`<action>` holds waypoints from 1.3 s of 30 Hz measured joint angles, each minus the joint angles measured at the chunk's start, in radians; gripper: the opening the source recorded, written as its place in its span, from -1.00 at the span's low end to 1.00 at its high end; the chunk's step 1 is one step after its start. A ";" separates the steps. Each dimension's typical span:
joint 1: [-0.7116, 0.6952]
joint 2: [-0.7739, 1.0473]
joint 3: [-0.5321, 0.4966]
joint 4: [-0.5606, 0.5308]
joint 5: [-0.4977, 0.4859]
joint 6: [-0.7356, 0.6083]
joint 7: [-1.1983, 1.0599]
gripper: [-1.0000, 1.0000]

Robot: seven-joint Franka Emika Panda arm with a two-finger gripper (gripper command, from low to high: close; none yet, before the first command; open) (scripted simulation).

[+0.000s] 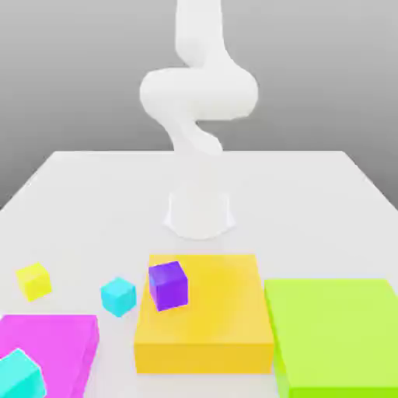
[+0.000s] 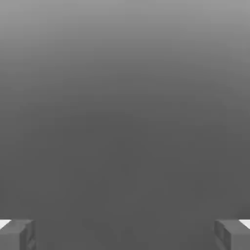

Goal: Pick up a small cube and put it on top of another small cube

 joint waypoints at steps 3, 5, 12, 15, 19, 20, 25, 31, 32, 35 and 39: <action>-0.051 0.112 -0.056 -0.046 -0.016 0.062 -0.001 0.00; -0.084 0.184 -0.094 -0.075 -0.023 0.101 -0.003 0.00; -0.191 0.433 -0.243 -0.177 -0.018 0.239 -0.034 0.00; -0.233 0.543 -0.308 -0.221 0.007 0.299 -0.064 0.00; -0.318 0.695 -0.374 -0.279 0.081 0.376 -0.132 0.00; -0.340 0.734 -0.384 -0.293 0.107 0.396 -0.154 0.00; -0.464 0.926 -0.314 -0.316 0.276 0.503 -0.290 0.00; -0.579 1.062 -0.173 -0.284 0.409 0.604 -0.392 -1.00; -0.579 1.062 -0.173 -0.284 0.408 0.604 -0.392 -1.00; -0.593 1.077 -0.156 -0.281 0.419 0.614 -0.400 -1.00; -0.531 0.980 -0.242 -0.307 0.314 0.544 -0.320 -1.00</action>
